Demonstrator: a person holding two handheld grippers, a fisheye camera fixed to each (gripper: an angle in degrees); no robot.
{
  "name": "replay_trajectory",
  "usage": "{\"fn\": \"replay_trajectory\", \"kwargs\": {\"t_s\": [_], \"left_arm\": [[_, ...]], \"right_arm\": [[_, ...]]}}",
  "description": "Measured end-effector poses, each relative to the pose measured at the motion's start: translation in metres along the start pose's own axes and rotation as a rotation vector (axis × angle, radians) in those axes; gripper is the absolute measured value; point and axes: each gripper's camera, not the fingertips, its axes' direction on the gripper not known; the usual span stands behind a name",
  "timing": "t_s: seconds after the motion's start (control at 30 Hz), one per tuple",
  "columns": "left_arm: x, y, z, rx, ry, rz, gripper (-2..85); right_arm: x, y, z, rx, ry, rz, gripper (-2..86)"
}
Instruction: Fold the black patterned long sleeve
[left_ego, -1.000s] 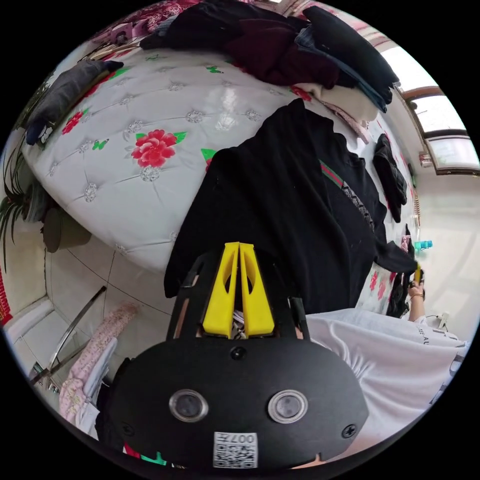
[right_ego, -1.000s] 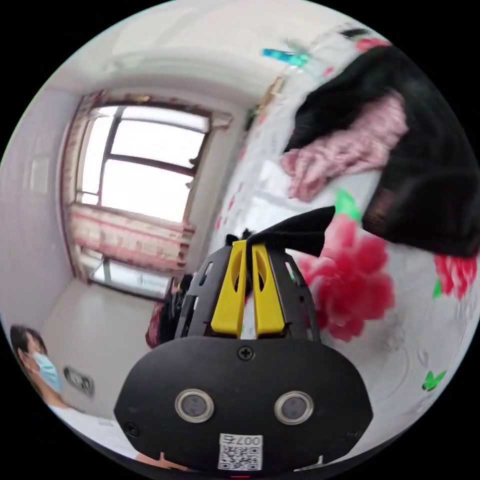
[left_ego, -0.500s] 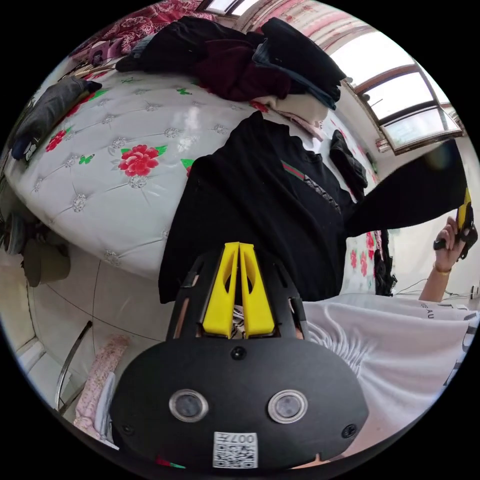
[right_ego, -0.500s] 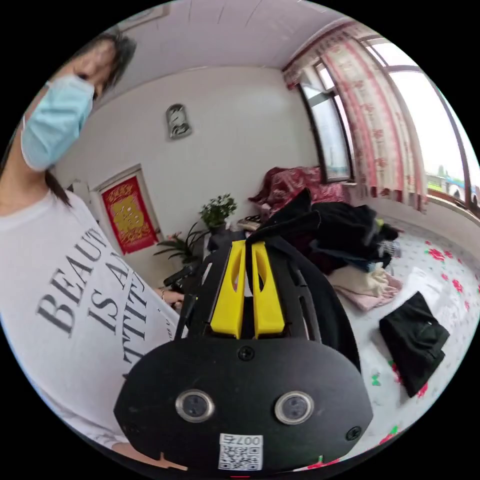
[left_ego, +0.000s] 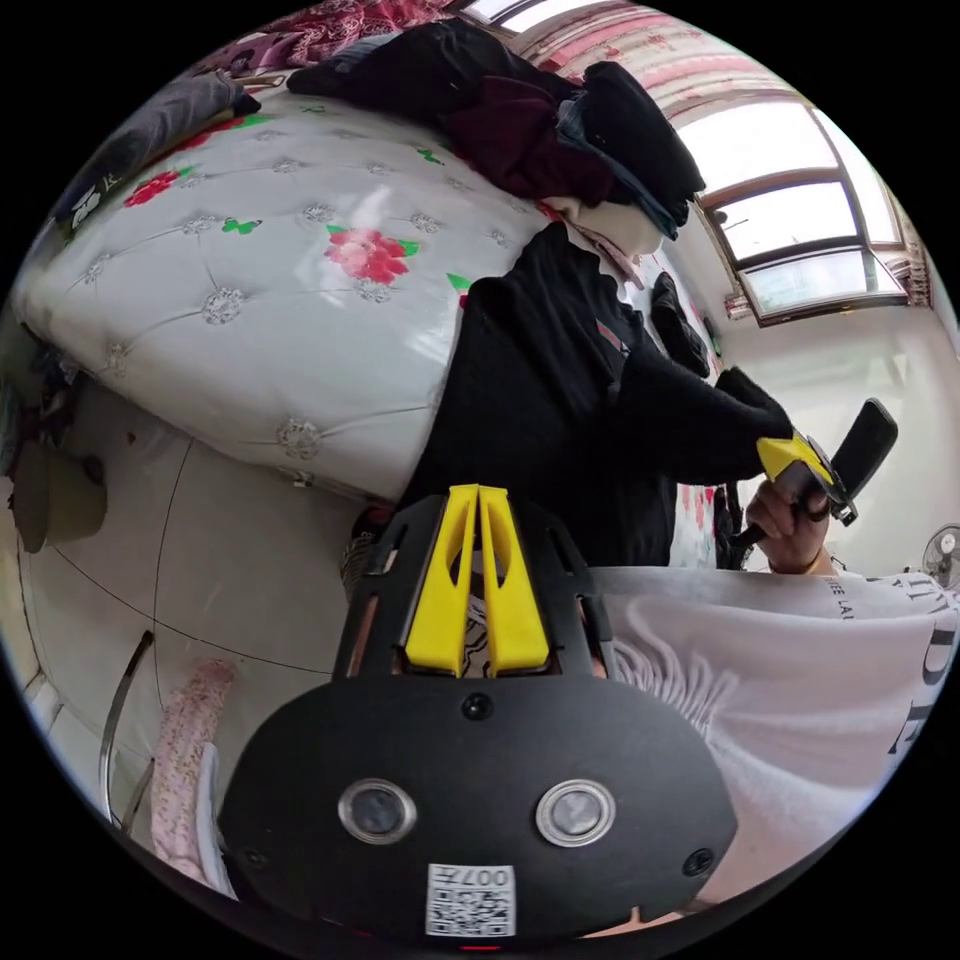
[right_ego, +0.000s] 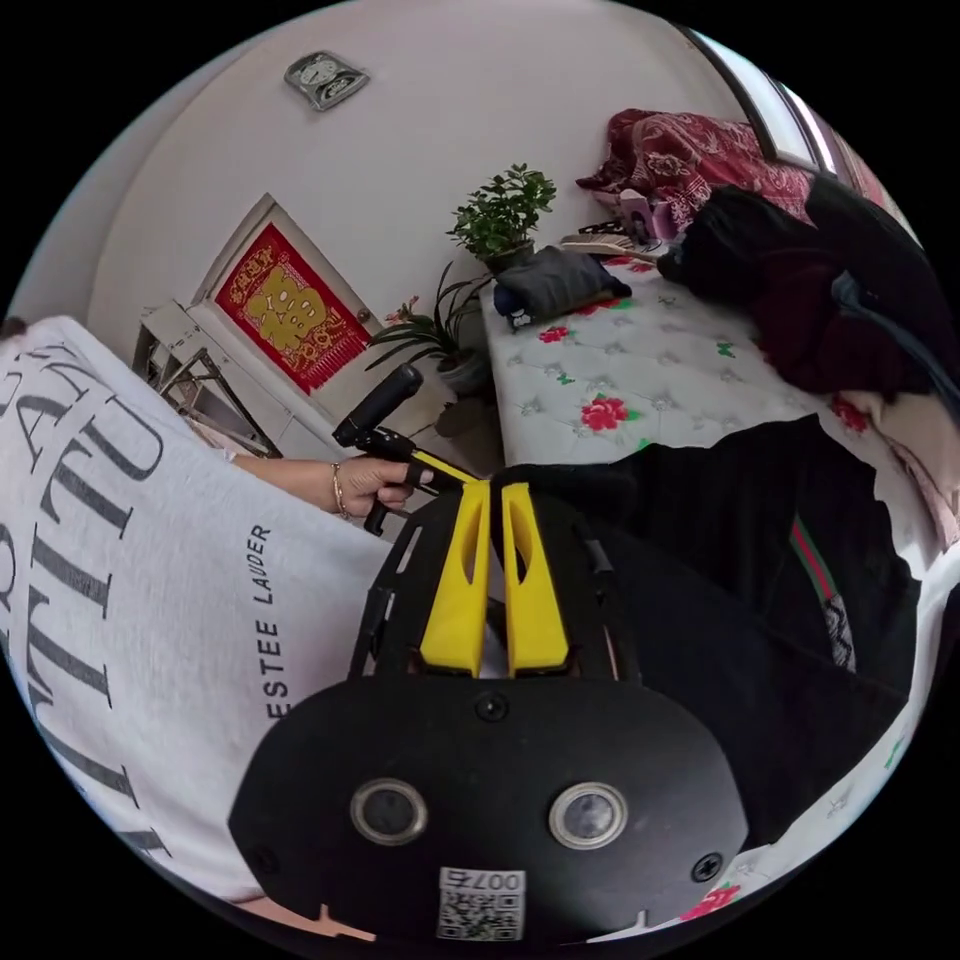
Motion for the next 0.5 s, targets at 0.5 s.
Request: {"fn": "replay_trajectory", "kwargs": {"t_s": [0.5], "left_arm": [[-0.076, 0.058, 0.015, -0.151, 0.046, 0.075, -0.8]], "right_arm": [[0.012, 0.024, 0.162, -0.311, -0.191, 0.139, 5.7]]}}
